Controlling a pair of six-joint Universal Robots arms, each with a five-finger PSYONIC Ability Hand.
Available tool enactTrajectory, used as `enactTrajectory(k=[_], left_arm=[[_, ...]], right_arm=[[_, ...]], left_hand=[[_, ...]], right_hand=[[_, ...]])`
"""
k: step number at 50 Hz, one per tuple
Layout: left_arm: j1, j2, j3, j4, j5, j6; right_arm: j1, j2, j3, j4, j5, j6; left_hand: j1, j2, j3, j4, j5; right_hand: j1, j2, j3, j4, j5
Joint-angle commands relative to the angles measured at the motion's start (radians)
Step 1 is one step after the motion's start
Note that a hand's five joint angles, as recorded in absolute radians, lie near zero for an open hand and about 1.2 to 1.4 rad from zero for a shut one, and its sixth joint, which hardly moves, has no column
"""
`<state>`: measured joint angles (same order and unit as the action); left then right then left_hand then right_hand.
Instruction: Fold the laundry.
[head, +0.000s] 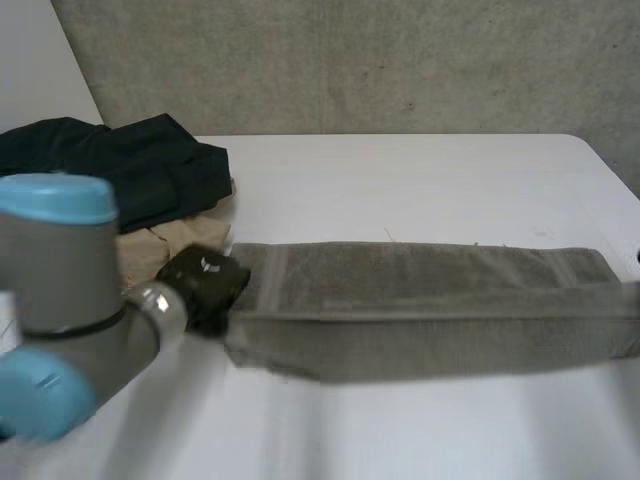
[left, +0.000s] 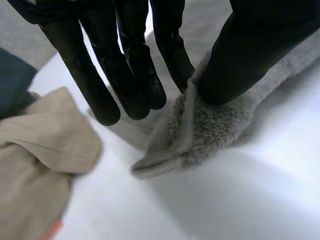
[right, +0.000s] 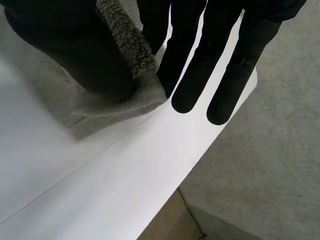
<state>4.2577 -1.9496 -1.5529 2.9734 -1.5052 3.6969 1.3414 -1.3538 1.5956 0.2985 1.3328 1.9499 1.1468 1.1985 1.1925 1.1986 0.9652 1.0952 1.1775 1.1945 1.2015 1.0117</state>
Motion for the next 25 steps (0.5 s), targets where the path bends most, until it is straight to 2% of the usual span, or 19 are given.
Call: enactTrajectory(k=[1, 4, 6, 7, 10, 12, 15, 20, 25], left_arm=[[0.002, -0.274, 0.397, 0.165, -0.102, 0.098], [0.007, -0.301, 0.568, 0.287, -0.105, 0.118], [0.008, -0.299, 0.626, 0.387, -0.104, 0.118], [0.007, -0.295, 0.658, 0.504, -0.104, 0.112], [-0.002, -0.272, 0.675, 0.736, -0.106, 0.094], [-0.002, -0.259, 0.677, 0.798, -0.104, 0.091], [0.005, -0.242, 0.680, 0.805, -0.107, 0.086], [0.004, -0.255, 0.640, 0.721, -0.107, 0.084], [0.008, -0.262, 0.536, 0.711, -0.089, 0.081]], right_arm=[[0.158, 0.183, -0.297, -0.152, 0.135, 0.206], [0.192, 0.208, -0.413, -0.250, 0.161, 0.274], [0.206, 0.208, -0.488, -0.404, 0.166, 0.366], [0.206, 0.203, -0.509, -0.483, 0.170, 0.414], [0.209, 0.174, -0.522, -0.677, 0.183, 0.535], [0.206, 0.153, -0.522, -0.765, 0.186, 0.581], [0.205, 0.154, -0.526, -0.763, 0.187, 0.592], [0.211, 0.189, -0.519, -0.716, 0.170, 0.590], [0.211, 0.263, -0.513, -0.609, 0.132, 0.590]], left_hand=[[0.249, 0.198, 0.204, 0.198, 0.256], [0.249, 0.198, 0.204, 0.198, 0.256], [0.249, 0.198, 0.204, 0.198, 0.256], [0.249, 0.198, 0.204, 0.198, 0.256], [0.249, 0.198, 0.204, 0.198, 0.256], [0.249, 0.198, 0.204, 0.198, 0.256], [0.249, 0.198, 0.204, 0.198, 0.256], [0.249, 0.198, 0.204, 0.198, 0.256], [0.249, 0.198, 0.204, 0.198, 0.256]], right_hand=[[0.301, 0.219, 0.202, 0.195, 0.210], [0.301, 0.219, 0.202, 0.195, 0.210], [0.301, 0.219, 0.202, 0.195, 0.210], [0.301, 0.219, 0.202, 0.195, 0.210], [0.301, 0.219, 0.202, 0.195, 0.210], [0.301, 0.219, 0.202, 0.195, 0.210], [0.301, 0.219, 0.202, 0.195, 0.210], [0.301, 0.219, 0.202, 0.195, 0.210], [0.301, 0.219, 0.202, 0.195, 0.210]])
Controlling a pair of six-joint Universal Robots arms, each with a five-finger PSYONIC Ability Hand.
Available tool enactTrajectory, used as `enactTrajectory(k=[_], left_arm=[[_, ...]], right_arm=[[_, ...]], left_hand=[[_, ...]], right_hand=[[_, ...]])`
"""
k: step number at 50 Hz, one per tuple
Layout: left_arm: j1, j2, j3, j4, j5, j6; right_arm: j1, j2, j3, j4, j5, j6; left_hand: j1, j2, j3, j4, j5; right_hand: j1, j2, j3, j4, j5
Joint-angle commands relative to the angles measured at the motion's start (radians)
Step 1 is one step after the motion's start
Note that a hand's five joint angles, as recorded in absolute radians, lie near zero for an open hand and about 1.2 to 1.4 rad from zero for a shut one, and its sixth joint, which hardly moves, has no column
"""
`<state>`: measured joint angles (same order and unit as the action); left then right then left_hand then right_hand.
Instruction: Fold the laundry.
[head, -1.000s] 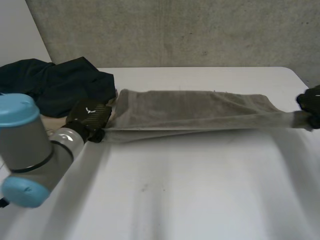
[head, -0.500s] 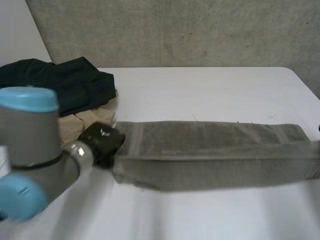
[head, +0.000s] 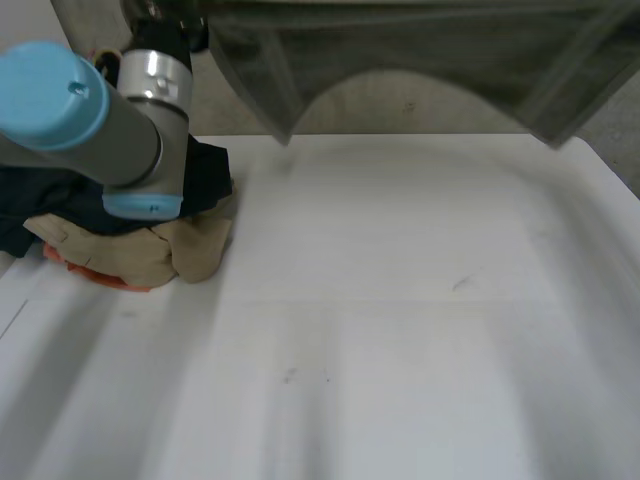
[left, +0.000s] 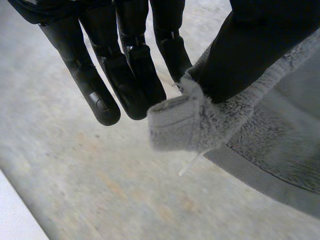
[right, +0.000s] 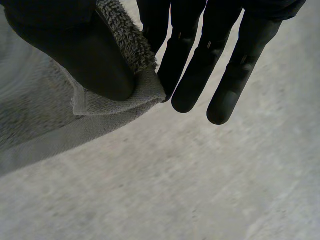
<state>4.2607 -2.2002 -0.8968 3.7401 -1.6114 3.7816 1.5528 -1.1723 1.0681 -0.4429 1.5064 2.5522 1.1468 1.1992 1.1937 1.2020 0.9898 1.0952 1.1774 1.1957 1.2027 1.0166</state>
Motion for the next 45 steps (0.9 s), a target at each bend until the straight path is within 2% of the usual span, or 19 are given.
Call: enactTrajectory(k=[1, 10, 15, 20, 22, 27, 28, 32, 34, 40, 45], left_arm=[[0.007, -0.016, -0.132, -0.054, 0.021, -0.003], [-0.007, -0.130, -0.234, -0.106, 0.028, -0.006], [-0.028, -0.125, -0.338, -0.216, 0.024, -0.008], [-0.050, -0.006, -0.479, -0.428, 0.008, -0.006], [-0.051, 0.078, -0.559, -0.560, -0.021, -0.008], [-0.059, 0.217, -0.695, -0.779, -0.081, 0.001], [-0.070, 0.246, -0.732, -0.851, -0.091, 0.006], [-0.107, 0.284, -0.766, -0.994, -0.087, 0.004], [-0.119, 0.283, -0.752, -1.010, -0.087, 0.003], [-0.122, 0.183, -0.599, -0.876, -0.094, -0.002], [-0.116, 0.074, -0.459, -0.752, -0.094, -0.010]], right_arm=[[0.000, 0.095, 0.015, 0.145, -0.046, -0.013], [-0.004, 0.246, 0.029, 0.282, -0.063, -0.039], [-0.007, 0.261, 0.099, 0.394, -0.060, -0.159], [-0.017, 0.188, 0.217, 0.535, -0.057, -0.303], [-0.031, 0.151, 0.259, 0.599, -0.058, -0.357], [-0.176, 0.025, 0.422, 0.809, -0.064, -0.577], [-0.195, 0.005, 0.447, 0.826, -0.064, -0.614], [-0.243, -0.073, 0.532, 0.865, -0.063, -0.756], [-0.238, -0.081, 0.549, 0.850, -0.066, -0.761], [-0.231, -0.072, 0.512, 0.739, -0.080, -0.667], [-0.188, 0.029, 0.426, 0.603, -0.095, -0.531]], left_hand=[[0.249, 0.197, 0.203, 0.194, 0.232], [0.249, 0.197, 0.203, 0.194, 0.232], [0.249, 0.197, 0.203, 0.194, 0.232], [0.249, 0.197, 0.203, 0.194, 0.232], [0.249, 0.197, 0.203, 0.194, 0.232], [0.249, 0.197, 0.203, 0.194, 0.232], [0.249, 0.197, 0.203, 0.194, 0.232], [0.249, 0.197, 0.203, 0.194, 0.232], [0.249, 0.197, 0.203, 0.194, 0.232], [0.249, 0.197, 0.203, 0.194, 0.232], [0.249, 0.197, 0.203, 0.194, 0.232]], right_hand=[[0.301, 0.219, 0.201, 0.194, 0.205], [0.301, 0.219, 0.201, 0.194, 0.205], [0.301, 0.219, 0.201, 0.194, 0.205], [0.301, 0.219, 0.201, 0.194, 0.205], [0.301, 0.219, 0.201, 0.194, 0.205], [0.301, 0.219, 0.201, 0.194, 0.205], [0.301, 0.219, 0.201, 0.194, 0.205], [0.301, 0.219, 0.201, 0.194, 0.205], [0.301, 0.219, 0.201, 0.194, 0.205], [0.301, 0.219, 0.201, 0.194, 0.205], [0.301, 0.219, 0.201, 0.194, 0.205]])
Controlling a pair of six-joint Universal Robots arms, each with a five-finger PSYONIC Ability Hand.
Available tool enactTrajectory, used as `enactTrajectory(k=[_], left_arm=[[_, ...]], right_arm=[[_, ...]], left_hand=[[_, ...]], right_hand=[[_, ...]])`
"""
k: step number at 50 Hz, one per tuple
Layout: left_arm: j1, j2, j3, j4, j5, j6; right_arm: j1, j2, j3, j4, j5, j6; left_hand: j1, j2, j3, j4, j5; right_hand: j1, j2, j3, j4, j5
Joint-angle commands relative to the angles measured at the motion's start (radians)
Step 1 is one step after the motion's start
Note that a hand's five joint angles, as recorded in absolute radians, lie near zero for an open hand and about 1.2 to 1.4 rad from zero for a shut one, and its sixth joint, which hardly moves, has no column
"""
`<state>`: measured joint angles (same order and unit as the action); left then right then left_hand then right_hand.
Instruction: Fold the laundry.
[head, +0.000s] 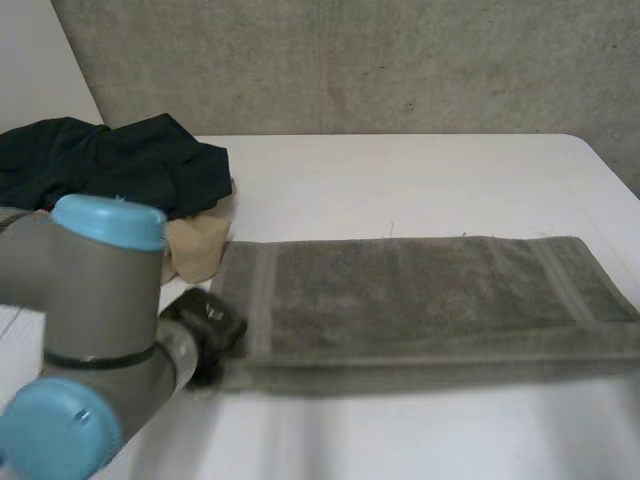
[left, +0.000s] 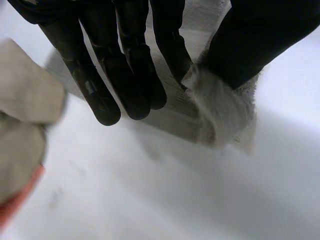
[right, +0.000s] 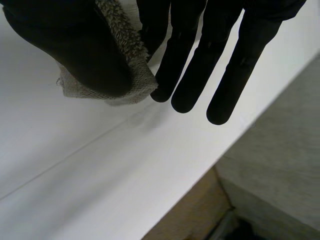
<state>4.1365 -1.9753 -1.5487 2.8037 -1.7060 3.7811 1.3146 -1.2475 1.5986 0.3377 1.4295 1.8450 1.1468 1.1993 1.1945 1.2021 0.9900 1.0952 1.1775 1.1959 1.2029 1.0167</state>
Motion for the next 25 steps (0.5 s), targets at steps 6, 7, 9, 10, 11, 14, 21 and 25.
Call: enactTrajectory(k=[6, 7, 9, 10, 11, 14, 21, 25], left_arm=[[0.024, -0.269, 0.332, 0.371, 0.003, 0.003], [0.024, -0.283, 0.344, 0.396, 0.005, 0.003], [0.027, -0.327, 0.383, 0.475, 0.008, 0.005], [0.027, -0.342, 0.397, 0.500, 0.008, 0.005], [0.027, -0.358, 0.412, 0.522, 0.006, 0.005], [0.027, -0.410, 0.467, 0.588, 0.008, 0.005], [0.021, -0.447, 0.499, 0.620, 0.003, 0.003], [0.018, -0.432, 0.492, 0.620, -0.006, 0.000]], right_arm=[[0.117, 0.210, -0.215, -0.250, -0.009, 0.237], [0.123, 0.227, -0.230, -0.258, -0.007, 0.240], [0.138, 0.275, -0.279, -0.282, -0.003, 0.241], [0.143, 0.292, -0.296, -0.290, 0.002, 0.244], [0.150, 0.322, -0.331, -0.307, 0.014, 0.252], [0.161, 0.362, -0.377, -0.338, 0.037, 0.270], [0.192, 0.413, -0.454, -0.404, 0.108, 0.344], [0.196, 0.375, -0.460, -0.445, 0.095, 0.431]], left_hand=[[0.249, 0.197, 0.202, 0.194, 0.232], [0.249, 0.197, 0.202, 0.194, 0.232], [0.249, 0.197, 0.202, 0.194, 0.232], [0.249, 0.197, 0.202, 0.194, 0.232], [0.249, 0.197, 0.202, 0.194, 0.232], [0.249, 0.197, 0.202, 0.194, 0.232], [-0.972, -1.025, -1.020, -1.028, -0.990], [-0.972, -1.025, -1.020, -1.028, -0.990]], right_hand=[[0.301, 0.219, 0.200, 0.193, 0.205], [0.301, 0.219, 0.200, 0.193, 0.205], [0.301, 0.219, 0.200, 0.193, 0.205], [0.301, 0.219, 0.200, 0.193, 0.205], [0.301, 0.219, 0.200, 0.193, 0.205], [0.301, 0.219, 0.200, 0.193, 0.205], [-0.921, -1.003, -1.021, -1.028, -1.017], [-0.921, -1.003, -1.021, -1.028, -1.017]])
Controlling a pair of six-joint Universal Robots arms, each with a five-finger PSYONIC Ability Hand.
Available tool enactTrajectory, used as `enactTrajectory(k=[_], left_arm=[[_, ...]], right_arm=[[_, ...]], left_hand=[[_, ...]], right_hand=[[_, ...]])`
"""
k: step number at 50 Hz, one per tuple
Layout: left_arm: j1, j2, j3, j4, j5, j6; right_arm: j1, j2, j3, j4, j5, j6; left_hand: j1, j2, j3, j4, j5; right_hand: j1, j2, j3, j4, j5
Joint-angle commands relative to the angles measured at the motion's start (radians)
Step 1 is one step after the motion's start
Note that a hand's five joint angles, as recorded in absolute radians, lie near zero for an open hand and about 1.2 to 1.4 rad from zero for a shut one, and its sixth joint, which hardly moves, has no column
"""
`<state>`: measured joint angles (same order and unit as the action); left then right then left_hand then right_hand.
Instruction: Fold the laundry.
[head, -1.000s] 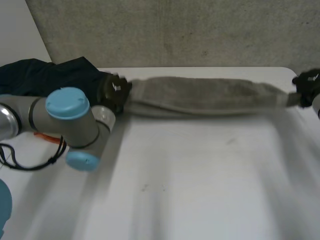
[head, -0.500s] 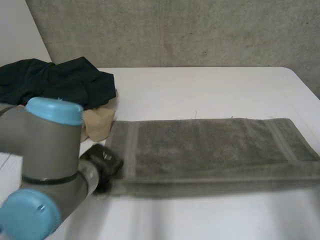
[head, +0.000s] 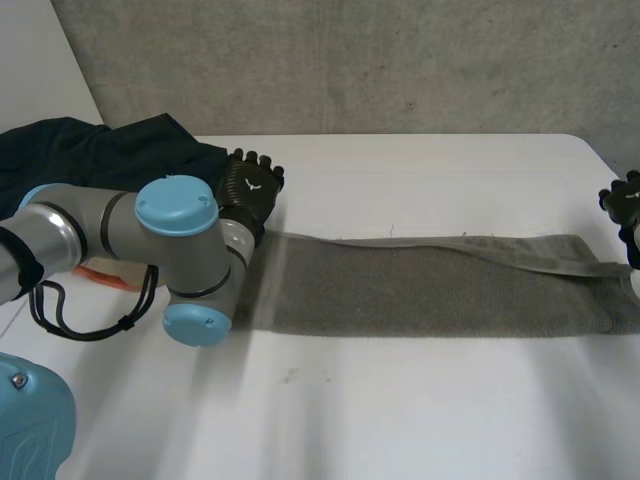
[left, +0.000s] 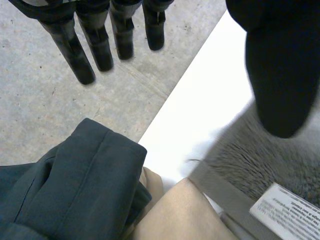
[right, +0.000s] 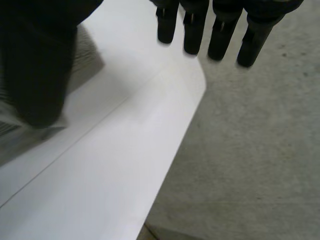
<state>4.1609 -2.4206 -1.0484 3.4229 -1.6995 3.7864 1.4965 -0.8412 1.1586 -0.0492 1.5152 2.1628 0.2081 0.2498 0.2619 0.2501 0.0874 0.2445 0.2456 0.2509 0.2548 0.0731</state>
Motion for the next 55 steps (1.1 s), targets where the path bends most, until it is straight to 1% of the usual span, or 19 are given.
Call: enactTrajectory(k=[1, 4, 9, 10, 13, 19, 21, 24, 25, 29, 35, 37, 38, 39, 40, 43, 48, 52, 55], left_arm=[[-0.008, 0.024, -0.015, 0.001, -0.012, -0.004], [-0.004, 0.069, -0.054, -0.001, -0.012, -0.004], [-0.002, 0.159, -0.151, -0.001, -0.011, -0.007], [-0.002, 0.173, -0.169, 0.001, -0.011, -0.010], [-0.002, 0.238, -0.246, 0.001, -0.011, -0.016], [-0.010, 0.333, -0.366, -0.004, -0.006, -0.054], [-0.011, 0.351, -0.392, -0.001, -0.005, -0.079], [-0.015, 0.371, -0.424, 0.002, 0.001, -0.126], [-0.015, 0.373, -0.429, 0.002, 0.001, -0.135], [-0.015, 0.371, -0.435, 0.002, 0.003, -0.165], [-0.015, 0.365, -0.433, 0.004, 0.001, -0.166], [-0.013, 0.365, -0.433, 0.006, 0.001, -0.166], [-0.013, 0.365, -0.433, 0.006, 0.001, -0.166], [-0.013, 0.367, -0.433, 0.006, 0.001, -0.166], [-0.013, 0.365, -0.433, 0.006, 0.001, -0.166], [-0.013, 0.370, -0.433, 0.006, 0.001, -0.166], [-0.011, 0.377, -0.435, 0.006, 0.000, -0.166], [-0.011, 0.385, -0.444, 0.004, -0.003, -0.166], [-0.011, 0.396, -0.459, 0.004, 0.000, -0.168]], right_arm=[[0.014, -0.044, -0.019, -0.063, 0.002, 0.132], [0.005, -0.096, -0.010, -0.061, -0.055, 0.193], [-0.002, -0.186, 0.045, -0.015, -0.150, 0.215], [-0.013, -0.215, 0.076, 0.011, -0.177, 0.215], [-0.067, -0.254, 0.130, 0.055, -0.205, 0.215], [-0.131, -0.294, 0.254, 0.153, -0.236, 0.206], [-0.157, -0.306, 0.311, 0.170, -0.260, 0.195], [-0.189, -0.306, 0.363, 0.163, -0.303, 0.175], [-0.209, -0.306, 0.393, 0.152, -0.335, 0.155], [-0.243, -0.302, 0.449, 0.099, -0.398, 0.120], [-0.252, -0.233, 0.471, -0.018, -0.403, 0.115], [-0.263, -0.207, 0.457, -0.037, -0.400, 0.118], [-0.268, -0.200, 0.454, -0.038, -0.397, 0.117], [-0.275, -0.196, 0.449, -0.040, -0.392, 0.117], [-0.291, -0.191, 0.441, -0.041, -0.392, 0.121], [-0.320, -0.190, 0.428, -0.035, -0.392, 0.117], [-0.415, -0.206, 0.414, -0.040, -0.405, 0.109], [-0.456, -0.208, 0.369, -0.034, -0.395, 0.086], [-0.457, -0.216, 0.359, -0.017, -0.403, 0.094]], left_hand=[[-0.034, -0.075, -0.087, -0.076, -0.087], [-0.034, -0.075, -0.087, -0.076, -0.087], [-0.034, -0.075, -0.087, -0.076, -0.087], [-0.034, -0.075, -0.087, -0.076, -0.087], [-0.034, -0.075, -0.087, -0.076, -0.087], [-0.034, -0.075, -0.087, -0.076, -0.087], [-0.034, -0.075, -0.087, -0.076, -0.087], [-0.034, -0.075, -0.087, -0.076, -0.087], [-0.034, -0.075, -0.087, -0.076, -0.087], [-0.034, -0.075, -0.087, -0.076, -0.087], [-0.034, -0.075, -0.087, -0.076, -0.087], [-0.034, -0.075, -0.087, -0.076, -0.087], [-0.034, -0.075, -0.087, -0.076, -0.087], [-0.034, -0.075, -0.087, -0.076, -0.087], [-0.034, -0.075, -0.087, -0.076, -0.087], [-0.034, -0.075, -0.087, -0.076, -0.087], [-0.034, -0.075, -0.087, -0.076, -0.087], [-0.034, -0.075, -0.087, -0.076, -0.087], [-0.034, -0.075, -0.087, -0.076, -0.087]], right_hand=[[-0.070, -0.071, -0.076, -0.080, -0.073], [-0.070, -0.071, -0.076, -0.080, -0.073], [-0.070, -0.071, -0.076, -0.080, -0.073], [-0.070, -0.071, -0.076, -0.080, -0.073], [-0.070, -0.071, -0.076, -0.080, -0.073], [-0.070, -0.071, -0.076, -0.080, -0.073], [0.007, 0.006, 0.001, -0.003, 0.004], [0.096, 0.094, 0.089, 0.085, 0.092], [0.151, 0.150, 0.145, 0.141, 0.148], [0.172, 0.171, 0.166, 0.162, 0.169], [0.225, 0.224, 0.218, 0.214, 0.222], [0.456, 0.455, 0.449, 0.445, 0.453], [0.704, 0.703, 0.698, 0.694, 0.701], [1.015, 1.014, 1.008, 1.004, 1.011], [1.150, 1.149, 1.144, 1.140, 1.147], [1.152, 1.151, 1.145, 1.141, 1.149], [1.152, 1.151, 1.145, 1.141, 1.149], [1.152, 1.151, 1.145, 1.141, 1.149], [1.152, 1.151, 1.145, 1.141, 1.149]])
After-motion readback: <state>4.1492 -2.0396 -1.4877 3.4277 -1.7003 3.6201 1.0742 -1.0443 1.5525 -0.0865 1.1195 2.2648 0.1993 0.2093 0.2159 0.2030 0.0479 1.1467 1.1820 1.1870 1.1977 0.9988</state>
